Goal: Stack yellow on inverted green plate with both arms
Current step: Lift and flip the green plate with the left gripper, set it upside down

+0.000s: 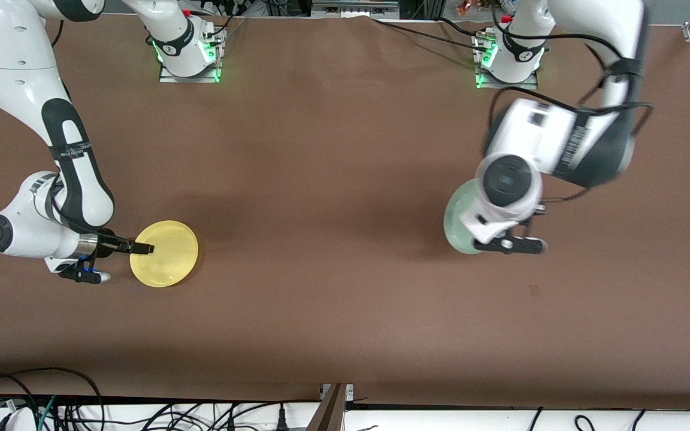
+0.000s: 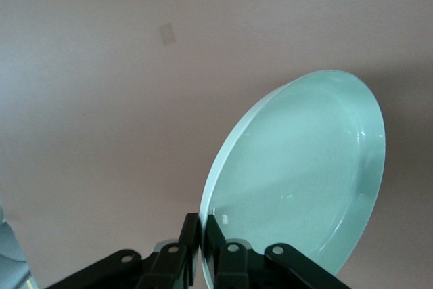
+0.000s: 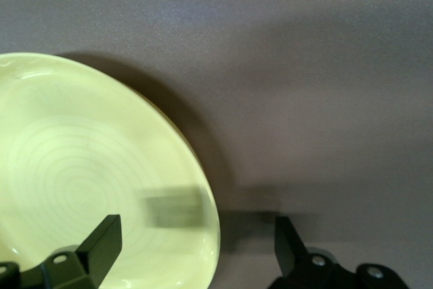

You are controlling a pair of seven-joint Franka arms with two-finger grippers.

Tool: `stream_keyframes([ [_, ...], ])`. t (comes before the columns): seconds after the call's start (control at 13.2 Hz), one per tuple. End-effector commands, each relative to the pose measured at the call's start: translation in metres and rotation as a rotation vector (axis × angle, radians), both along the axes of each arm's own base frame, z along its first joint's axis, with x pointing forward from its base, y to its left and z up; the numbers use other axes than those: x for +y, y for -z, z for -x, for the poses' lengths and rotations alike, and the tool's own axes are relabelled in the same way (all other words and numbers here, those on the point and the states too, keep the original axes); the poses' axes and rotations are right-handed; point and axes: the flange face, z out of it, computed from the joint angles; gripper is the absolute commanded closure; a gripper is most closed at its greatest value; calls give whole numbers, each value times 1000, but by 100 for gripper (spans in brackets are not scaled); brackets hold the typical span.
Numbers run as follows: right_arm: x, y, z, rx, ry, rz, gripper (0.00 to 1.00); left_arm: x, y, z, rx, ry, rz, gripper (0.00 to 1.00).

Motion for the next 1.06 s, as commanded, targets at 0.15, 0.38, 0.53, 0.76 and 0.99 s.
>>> stream_keyframes([
  [0.15, -2, 3, 0, -17, -4, -23, 44, -123, 3, 49, -140, 208, -268, 100],
  [0.38, -3, 2, -1, -20, -5, -23, 69, -219, 36, 121, -260, 415, -491, 100],
  [0.53, -4, 1, -1, -22, -5, -23, 84, -270, 74, 166, -376, 589, -694, 100],
  [0.76, -3, 1, -1, -31, 16, -66, 100, -299, 98, 182, -457, 668, -763, 100],
  [0.99, -3, -5, -2, -36, 37, -89, 100, -323, 127, 178, -536, 731, -673, 100],
])
